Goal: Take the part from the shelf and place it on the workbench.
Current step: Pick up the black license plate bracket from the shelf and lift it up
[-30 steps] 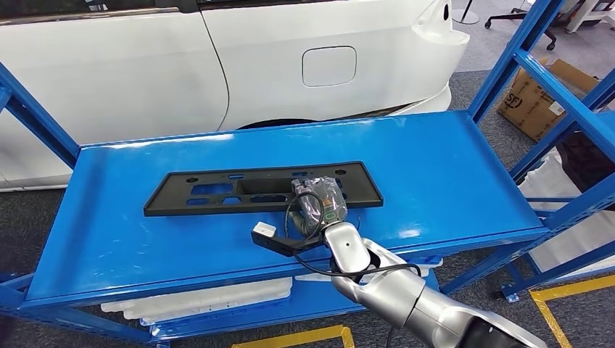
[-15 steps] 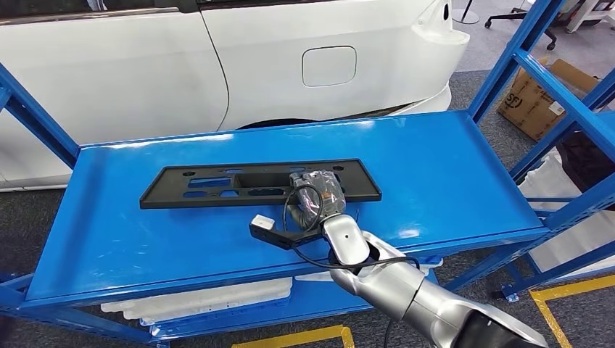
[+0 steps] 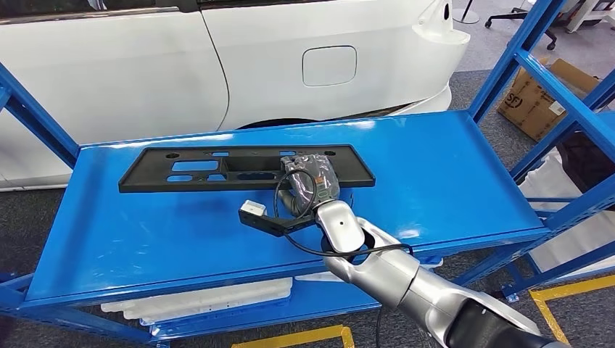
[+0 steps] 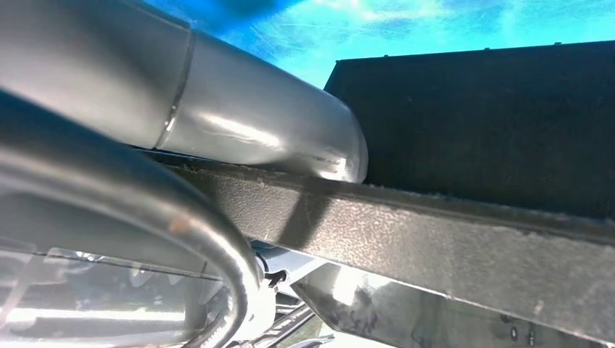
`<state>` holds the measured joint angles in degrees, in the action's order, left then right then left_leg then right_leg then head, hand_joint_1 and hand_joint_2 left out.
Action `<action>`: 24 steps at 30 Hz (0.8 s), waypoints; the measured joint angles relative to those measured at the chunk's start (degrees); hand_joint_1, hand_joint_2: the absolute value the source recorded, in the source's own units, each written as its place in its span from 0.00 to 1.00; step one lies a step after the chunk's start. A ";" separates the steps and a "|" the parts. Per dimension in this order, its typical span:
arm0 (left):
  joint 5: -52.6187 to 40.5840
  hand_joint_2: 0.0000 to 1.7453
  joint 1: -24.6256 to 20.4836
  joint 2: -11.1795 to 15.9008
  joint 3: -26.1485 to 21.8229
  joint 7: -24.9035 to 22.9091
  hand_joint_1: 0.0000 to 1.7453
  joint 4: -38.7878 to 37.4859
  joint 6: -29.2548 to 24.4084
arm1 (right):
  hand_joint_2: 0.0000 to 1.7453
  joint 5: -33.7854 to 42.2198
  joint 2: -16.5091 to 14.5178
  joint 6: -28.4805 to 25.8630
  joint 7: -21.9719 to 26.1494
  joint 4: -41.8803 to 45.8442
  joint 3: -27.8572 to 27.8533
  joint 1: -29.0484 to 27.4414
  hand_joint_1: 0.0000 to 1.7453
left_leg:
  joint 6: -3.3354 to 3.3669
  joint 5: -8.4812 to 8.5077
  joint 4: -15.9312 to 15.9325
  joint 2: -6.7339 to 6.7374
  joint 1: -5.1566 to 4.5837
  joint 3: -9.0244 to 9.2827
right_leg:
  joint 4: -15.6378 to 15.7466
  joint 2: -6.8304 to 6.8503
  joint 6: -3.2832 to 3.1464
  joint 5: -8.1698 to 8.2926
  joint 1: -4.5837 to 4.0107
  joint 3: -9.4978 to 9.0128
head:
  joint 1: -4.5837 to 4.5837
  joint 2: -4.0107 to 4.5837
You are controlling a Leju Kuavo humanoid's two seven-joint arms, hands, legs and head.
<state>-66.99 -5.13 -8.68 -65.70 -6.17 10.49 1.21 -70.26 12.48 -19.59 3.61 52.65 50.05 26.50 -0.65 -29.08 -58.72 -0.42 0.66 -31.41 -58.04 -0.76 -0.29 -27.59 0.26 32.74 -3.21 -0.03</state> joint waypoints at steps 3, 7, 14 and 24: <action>-0.08 0.00 0.00 0.00 0.09 -0.01 0.00 0.00 0.22 | 0.00 0.01 -0.04 -0.17 -0.12 0.07 0.01 0.01 1.00 | 0.00 0.00 0.00 -0.01 0.00 -0.01 | 0.00 0.00 0.00 0.00 0.00 0.00 | 0.00 0.01; -0.31 0.75 0.01 0.00 0.42 -0.24 0.00 0.00 0.45 | 0.00 0.04 -0.03 -0.44 -0.36 0.58 -0.01 0.49 1.00 | 0.00 0.00 0.00 0.00 0.00 -0.01 | 0.00 0.00 0.00 0.00 0.00 0.01 | 0.00 0.01; -1.17 1.00 0.02 -0.02 0.70 -0.92 0.00 0.00 0.55 | 0.00 0.77 0.15 -0.46 -1.26 4.31 -0.94 3.94 1.00 | 0.00 0.01 -0.01 0.01 0.00 -0.01 | 0.00 0.00 0.00 0.00 0.00 0.03 | 0.01 0.01; -2.24 0.50 0.04 -0.08 1.65 -2.41 0.00 0.00 0.63 | 0.00 1.72 0.56 -0.25 -1.86 9.49 -3.07 7.97 1.00 | 0.00 0.00 -0.01 0.01 -0.01 -0.02 | 0.00 0.00 0.00 0.00 0.00 0.04 | 0.01 0.01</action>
<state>-69.23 -5.08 -8.76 -64.06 -8.57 10.49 1.84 -68.54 13.04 -19.84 1.75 62.14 46.98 34.47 -0.65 -29.07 -58.72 -0.42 0.66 -31.43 -58.04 -0.77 -0.29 -27.58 0.26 32.78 -3.21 -0.02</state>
